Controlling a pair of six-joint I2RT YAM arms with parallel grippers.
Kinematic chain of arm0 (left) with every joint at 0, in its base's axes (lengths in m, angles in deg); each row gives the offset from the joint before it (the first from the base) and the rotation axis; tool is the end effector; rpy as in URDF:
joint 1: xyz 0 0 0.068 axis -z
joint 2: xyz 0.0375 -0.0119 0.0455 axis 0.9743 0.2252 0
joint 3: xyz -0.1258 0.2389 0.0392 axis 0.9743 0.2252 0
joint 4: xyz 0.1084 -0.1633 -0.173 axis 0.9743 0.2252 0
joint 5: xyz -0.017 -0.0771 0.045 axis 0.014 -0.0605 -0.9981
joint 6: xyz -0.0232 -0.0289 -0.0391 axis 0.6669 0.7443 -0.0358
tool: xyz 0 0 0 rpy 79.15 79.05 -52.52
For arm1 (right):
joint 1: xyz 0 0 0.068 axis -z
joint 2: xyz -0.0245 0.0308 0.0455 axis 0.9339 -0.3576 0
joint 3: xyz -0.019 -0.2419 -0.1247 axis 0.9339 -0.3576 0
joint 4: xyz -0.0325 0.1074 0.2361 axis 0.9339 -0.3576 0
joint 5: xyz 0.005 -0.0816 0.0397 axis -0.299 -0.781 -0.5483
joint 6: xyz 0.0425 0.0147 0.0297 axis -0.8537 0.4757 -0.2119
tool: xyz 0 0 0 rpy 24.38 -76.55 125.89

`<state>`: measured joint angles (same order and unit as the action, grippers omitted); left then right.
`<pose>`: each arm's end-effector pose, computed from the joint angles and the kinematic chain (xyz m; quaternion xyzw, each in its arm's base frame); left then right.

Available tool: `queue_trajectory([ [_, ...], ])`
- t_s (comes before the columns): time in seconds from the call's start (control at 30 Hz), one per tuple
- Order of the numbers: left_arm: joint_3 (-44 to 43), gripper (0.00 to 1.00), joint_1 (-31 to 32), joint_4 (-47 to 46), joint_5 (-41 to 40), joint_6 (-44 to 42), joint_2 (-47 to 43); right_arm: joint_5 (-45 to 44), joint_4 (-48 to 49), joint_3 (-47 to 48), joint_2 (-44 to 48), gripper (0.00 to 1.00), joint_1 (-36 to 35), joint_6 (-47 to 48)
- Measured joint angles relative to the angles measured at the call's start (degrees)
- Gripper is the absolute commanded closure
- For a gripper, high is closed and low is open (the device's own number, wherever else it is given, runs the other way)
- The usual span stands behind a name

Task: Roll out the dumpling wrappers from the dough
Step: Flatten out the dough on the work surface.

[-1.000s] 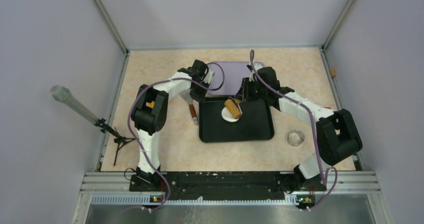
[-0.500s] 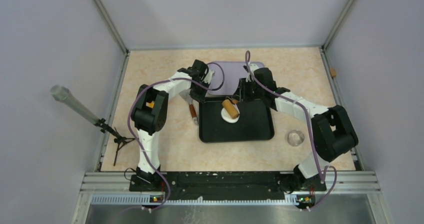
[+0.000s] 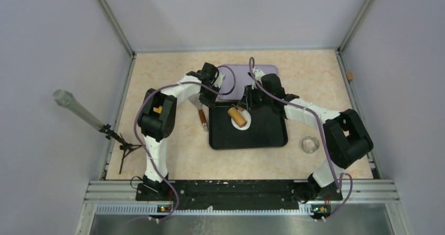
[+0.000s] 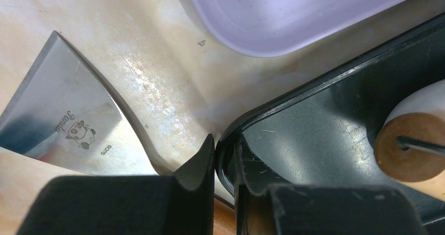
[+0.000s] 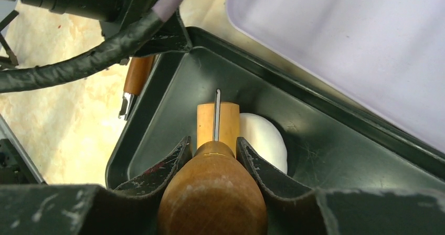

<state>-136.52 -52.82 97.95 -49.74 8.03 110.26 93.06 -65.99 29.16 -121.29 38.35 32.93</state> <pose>0.3902 -0.1786 0.1694 0.2120 0.9577 -0.0825 0.1761 0.3001 0.1908 0.2180 -0.1730 0.8616 0.3109 0.3622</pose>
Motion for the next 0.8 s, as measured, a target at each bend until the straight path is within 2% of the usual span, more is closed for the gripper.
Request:
queue_trajectory([
  [0.43,0.0,1.0,0.0,0.0,0.0,-0.02,0.0,5.9,-1.57,0.39,-2.34,1.0,-4.9,2.32],
  [0.8,0.0,1.0,0.0,0.0,0.0,0.02,0.0,10.88,-10.99,1.55,2.29,1.0,-1.66,7.74],
])
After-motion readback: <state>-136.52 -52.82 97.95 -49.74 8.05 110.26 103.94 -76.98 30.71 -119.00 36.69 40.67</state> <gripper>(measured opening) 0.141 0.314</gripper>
